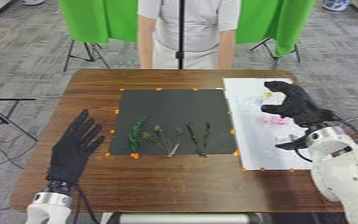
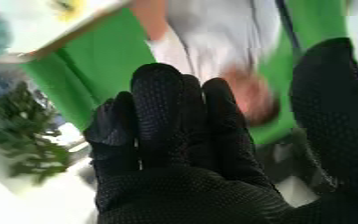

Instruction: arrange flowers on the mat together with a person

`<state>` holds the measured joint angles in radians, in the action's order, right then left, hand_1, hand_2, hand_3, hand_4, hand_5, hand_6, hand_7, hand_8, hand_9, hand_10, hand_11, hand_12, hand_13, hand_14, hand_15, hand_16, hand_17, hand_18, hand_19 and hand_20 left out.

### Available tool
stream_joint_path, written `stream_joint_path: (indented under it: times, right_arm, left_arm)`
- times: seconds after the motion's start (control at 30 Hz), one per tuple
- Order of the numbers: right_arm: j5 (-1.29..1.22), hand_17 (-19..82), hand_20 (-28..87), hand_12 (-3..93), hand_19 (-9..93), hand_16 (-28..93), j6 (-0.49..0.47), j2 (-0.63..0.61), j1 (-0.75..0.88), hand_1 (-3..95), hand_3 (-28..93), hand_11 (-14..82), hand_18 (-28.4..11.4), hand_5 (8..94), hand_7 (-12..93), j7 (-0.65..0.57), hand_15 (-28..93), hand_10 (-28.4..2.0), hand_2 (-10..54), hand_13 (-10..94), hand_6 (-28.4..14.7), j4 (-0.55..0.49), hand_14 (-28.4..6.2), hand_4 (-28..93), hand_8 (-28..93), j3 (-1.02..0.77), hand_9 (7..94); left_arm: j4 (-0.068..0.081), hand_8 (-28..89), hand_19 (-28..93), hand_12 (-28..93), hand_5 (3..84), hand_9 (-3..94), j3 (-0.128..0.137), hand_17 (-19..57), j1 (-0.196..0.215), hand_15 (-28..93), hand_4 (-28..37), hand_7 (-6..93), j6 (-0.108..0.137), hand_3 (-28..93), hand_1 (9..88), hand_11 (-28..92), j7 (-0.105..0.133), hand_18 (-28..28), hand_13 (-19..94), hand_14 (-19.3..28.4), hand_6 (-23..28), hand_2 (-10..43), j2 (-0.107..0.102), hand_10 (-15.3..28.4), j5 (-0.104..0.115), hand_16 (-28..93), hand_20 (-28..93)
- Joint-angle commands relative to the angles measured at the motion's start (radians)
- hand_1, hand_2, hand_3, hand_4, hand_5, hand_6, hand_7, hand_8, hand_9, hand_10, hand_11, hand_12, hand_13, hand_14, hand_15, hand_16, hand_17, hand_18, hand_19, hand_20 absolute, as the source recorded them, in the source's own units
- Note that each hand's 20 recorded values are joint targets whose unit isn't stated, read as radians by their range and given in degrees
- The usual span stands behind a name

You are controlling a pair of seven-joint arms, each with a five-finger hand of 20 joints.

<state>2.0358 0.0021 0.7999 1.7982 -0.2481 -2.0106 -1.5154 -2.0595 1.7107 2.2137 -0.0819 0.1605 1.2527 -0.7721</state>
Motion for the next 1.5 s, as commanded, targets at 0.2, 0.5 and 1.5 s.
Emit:
stream_joint_path:
  times: [0.2, 0.5, 1.5]
  right_arm:
    - [0.467, 41, 55, 18.8, 93, 14, 0.037, -0.069, -0.174, 30.0, 81, 19.7, -20.0, 38.1, 23, -0.080, 89, -9.2, -9.5, 66, -4.4, 0.181, -7.5, -28, -14, 0.264, 39.9]
    - [0.515, 50, 62, 19.6, 93, 18, 0.043, -0.072, -0.294, 33.2, 81, 25.8, -18.1, 46.7, 30, -0.154, 87, -9.0, -9.5, 73, -1.9, 0.264, -4.0, -28, -17, 0.405, 49.9]
    - [0.457, 56, 68, 43.9, 93, 22, 0.129, -0.034, -0.308, 48.4, 77, 20.7, -17.4, 62.1, 46, -0.084, 86, -7.4, -9.5, 80, 0.1, 0.346, -3.2, -28, -2, 0.449, 80.0]
  left_arm:
    - [0.005, -9, 39, 14, 23.8, 17.3, -0.004, -12.3, 0.014, 13, -26.2, 16.7, -0.006, 73, 25.2, 12, -0.004, 19.6, 16, 11.0, 0.8, -3.7, -0.007, 9.1, -0.003, 6, 15]
    - [0.008, -9, 39, 14, 23.9, 17.3, -0.004, -12.3, 0.009, 13, -26.2, 16.8, -0.011, 73, 25.3, 12, -0.006, 19.6, 16, 11.0, 0.8, -3.7, -0.008, 9.1, -0.007, 7, 15]
    - [0.006, -9, 39, 14, 24.2, 17.7, 0.001, -12.3, 0.006, 13, -26.3, 16.7, 0.000, 73, 25.1, 12, 0.005, 19.6, 16, 11.0, 0.9, -3.6, -0.023, 9.2, -0.001, 7, 15]
